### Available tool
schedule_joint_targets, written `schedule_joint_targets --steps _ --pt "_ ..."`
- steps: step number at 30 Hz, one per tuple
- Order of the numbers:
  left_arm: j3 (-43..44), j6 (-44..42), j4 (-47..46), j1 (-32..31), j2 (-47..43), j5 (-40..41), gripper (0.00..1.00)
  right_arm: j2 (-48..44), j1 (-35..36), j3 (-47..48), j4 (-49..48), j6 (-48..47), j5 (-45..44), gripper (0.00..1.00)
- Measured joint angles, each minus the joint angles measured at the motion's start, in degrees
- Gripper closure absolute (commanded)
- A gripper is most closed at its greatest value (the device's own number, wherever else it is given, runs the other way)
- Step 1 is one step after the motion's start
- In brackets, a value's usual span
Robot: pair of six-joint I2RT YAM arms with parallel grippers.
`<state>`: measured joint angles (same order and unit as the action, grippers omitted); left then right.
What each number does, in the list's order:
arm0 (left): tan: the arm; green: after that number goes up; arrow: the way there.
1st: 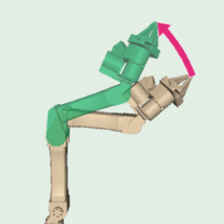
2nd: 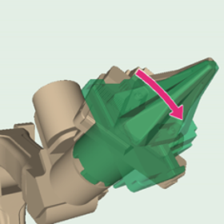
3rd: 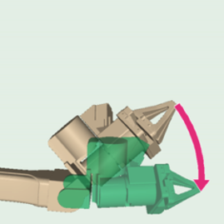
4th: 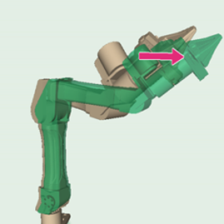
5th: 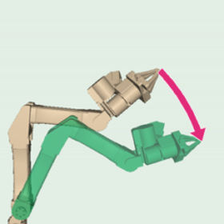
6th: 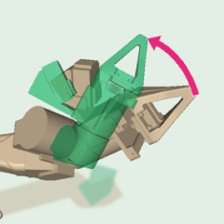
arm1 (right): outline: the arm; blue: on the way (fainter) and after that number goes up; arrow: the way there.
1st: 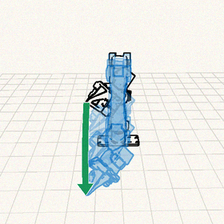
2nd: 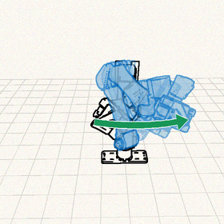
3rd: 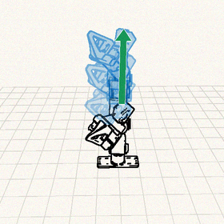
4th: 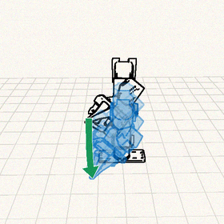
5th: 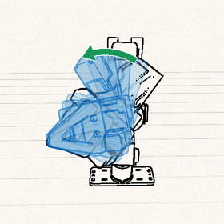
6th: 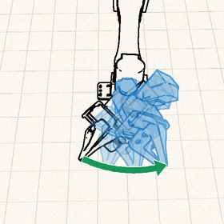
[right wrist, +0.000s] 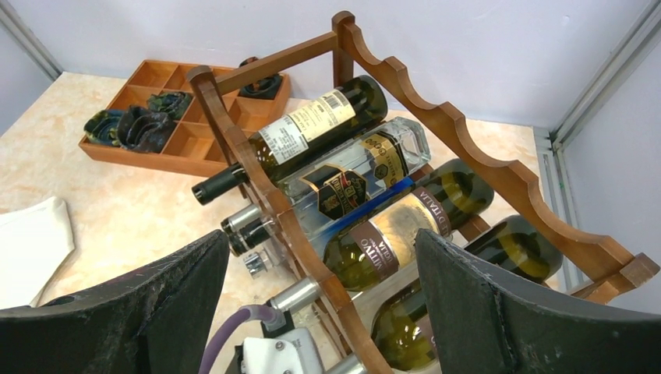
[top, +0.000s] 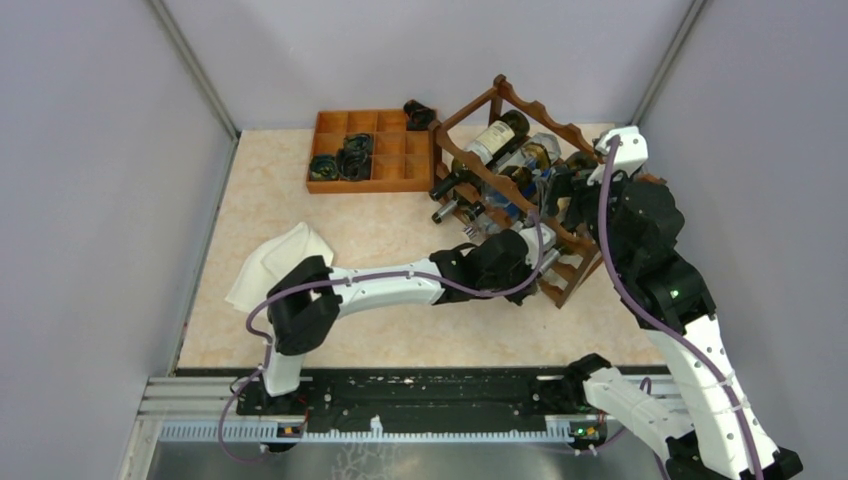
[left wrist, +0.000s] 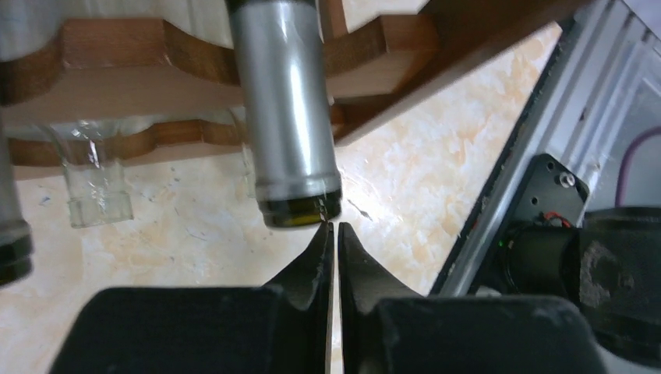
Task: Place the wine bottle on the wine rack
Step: Place the wine bottle in the wine rack, then reset both arms
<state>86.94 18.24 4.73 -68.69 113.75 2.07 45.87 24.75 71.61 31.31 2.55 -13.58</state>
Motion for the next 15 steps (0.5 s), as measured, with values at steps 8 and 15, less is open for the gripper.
schedule_joint_targets --steps 8,15 --pt "-17.77 -2.86 -0.68 0.07 -13.33 -8.74 0.32 -0.02 -0.02 -0.42 -0.39 -1.01 4.13 0.01" --pt "-25.22 -5.66 -0.35 6.27 -36.63 -7.67 0.02 -0.74 0.11 -3.39 -5.05 3.48 6.16 0.01"
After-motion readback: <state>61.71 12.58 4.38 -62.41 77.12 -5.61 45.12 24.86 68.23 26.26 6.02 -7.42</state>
